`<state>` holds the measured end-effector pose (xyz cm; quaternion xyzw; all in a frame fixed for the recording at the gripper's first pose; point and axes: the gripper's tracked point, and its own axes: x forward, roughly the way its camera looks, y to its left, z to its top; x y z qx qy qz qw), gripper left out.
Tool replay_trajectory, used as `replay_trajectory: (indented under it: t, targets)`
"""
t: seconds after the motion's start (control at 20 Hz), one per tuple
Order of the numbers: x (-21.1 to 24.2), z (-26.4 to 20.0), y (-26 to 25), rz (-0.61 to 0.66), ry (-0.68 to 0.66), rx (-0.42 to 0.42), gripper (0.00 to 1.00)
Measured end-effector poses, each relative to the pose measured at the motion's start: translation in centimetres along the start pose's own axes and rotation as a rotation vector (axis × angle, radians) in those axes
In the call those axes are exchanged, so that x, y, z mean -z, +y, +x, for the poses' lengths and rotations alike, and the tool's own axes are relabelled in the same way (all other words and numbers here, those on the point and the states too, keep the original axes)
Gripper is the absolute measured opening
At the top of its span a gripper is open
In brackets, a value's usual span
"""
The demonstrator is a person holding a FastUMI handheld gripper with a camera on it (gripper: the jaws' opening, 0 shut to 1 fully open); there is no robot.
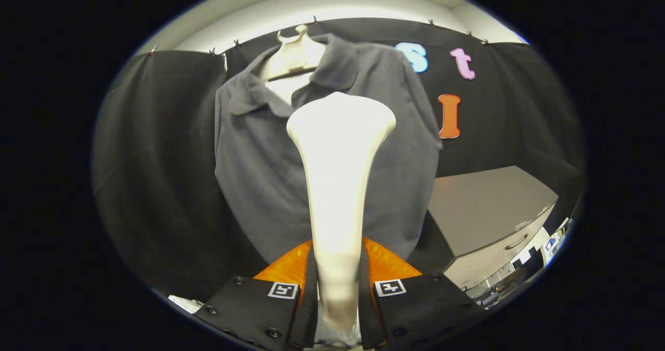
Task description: Iron the clothes twice with a garment steamer, once on the left side and once on the right side.
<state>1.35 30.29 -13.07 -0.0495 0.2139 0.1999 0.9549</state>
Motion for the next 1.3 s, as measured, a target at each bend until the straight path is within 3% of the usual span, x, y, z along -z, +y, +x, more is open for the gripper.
replay_trajectory:
  t: [0.3,0.65,1.3]
  targets:
    - [-6.0,-4.7,-5.3,0.013,-0.147,0.113,0.4]
    - [-7.3,-7.5,-9.6,0.06,-0.213,0.193,0.4]
    - [-6.4,-5.5,-7.8,0.055,-0.178,0.147,0.4]
